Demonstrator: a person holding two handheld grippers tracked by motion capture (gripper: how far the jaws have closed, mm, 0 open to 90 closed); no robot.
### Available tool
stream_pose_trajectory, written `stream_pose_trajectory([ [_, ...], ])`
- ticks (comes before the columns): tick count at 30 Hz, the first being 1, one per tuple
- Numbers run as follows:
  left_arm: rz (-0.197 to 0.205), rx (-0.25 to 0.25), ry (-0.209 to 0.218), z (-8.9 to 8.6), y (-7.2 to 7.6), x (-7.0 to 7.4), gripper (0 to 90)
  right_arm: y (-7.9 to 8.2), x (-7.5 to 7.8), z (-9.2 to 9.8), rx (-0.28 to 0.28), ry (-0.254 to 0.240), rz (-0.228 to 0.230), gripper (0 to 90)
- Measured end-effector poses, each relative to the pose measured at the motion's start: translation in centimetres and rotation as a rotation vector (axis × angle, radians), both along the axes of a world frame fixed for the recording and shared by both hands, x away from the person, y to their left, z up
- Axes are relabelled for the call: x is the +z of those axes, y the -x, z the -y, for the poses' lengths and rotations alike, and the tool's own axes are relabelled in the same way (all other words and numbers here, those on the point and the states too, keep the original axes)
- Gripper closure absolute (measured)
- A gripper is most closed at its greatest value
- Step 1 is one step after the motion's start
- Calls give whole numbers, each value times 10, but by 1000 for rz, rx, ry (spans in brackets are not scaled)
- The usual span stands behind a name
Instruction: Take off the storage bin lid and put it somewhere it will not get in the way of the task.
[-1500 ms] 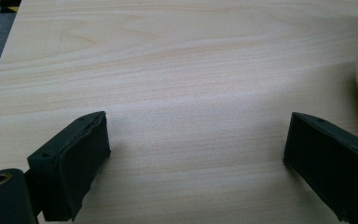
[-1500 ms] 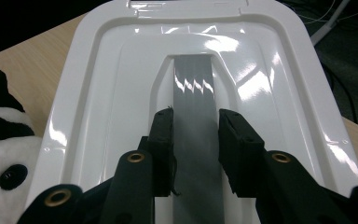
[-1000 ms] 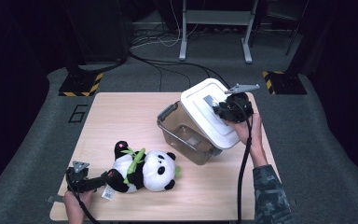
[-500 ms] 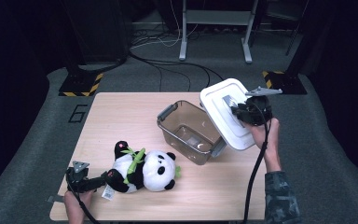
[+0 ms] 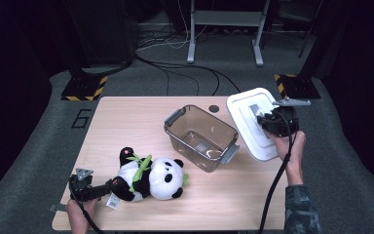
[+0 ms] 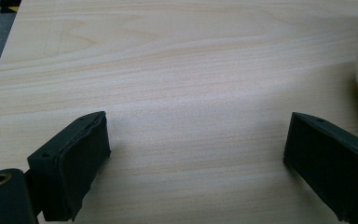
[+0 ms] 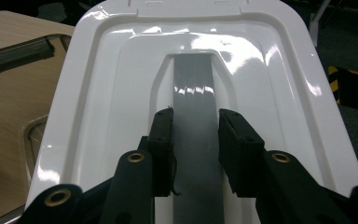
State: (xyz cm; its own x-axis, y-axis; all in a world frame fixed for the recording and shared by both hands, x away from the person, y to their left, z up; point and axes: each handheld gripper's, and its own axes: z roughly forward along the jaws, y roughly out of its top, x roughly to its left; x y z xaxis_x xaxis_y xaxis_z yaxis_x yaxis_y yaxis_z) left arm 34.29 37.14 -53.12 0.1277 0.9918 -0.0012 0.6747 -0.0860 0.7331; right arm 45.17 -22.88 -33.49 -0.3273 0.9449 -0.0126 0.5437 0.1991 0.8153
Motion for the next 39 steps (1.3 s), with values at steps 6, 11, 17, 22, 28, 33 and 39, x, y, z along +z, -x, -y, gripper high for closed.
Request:
stream_pose_trajectory([
  [6,0,0,0,0,0,0,62,-1,-13,11,-69,-4,-18,667],
  [11,0,0,0,0,0,0,62,-3,-23,19,-124,2,-30,666],
  [17,0,0,0,0,0,0,62,-5,-41,24,-160,-20,-45,666],
  [22,0,0,0,0,0,0,62,-8,-54,28,-189,-24,-64,666],
  [28,0,0,0,0,0,0,62,-9,-66,33,-218,-28,-87,666],
  [33,0,0,0,0,0,0,62,-13,-78,33,-225,-32,-109,666],
  [39,-1,-2,-1,0,0,0,62,-18,-93,30,-236,-33,-133,666],
])
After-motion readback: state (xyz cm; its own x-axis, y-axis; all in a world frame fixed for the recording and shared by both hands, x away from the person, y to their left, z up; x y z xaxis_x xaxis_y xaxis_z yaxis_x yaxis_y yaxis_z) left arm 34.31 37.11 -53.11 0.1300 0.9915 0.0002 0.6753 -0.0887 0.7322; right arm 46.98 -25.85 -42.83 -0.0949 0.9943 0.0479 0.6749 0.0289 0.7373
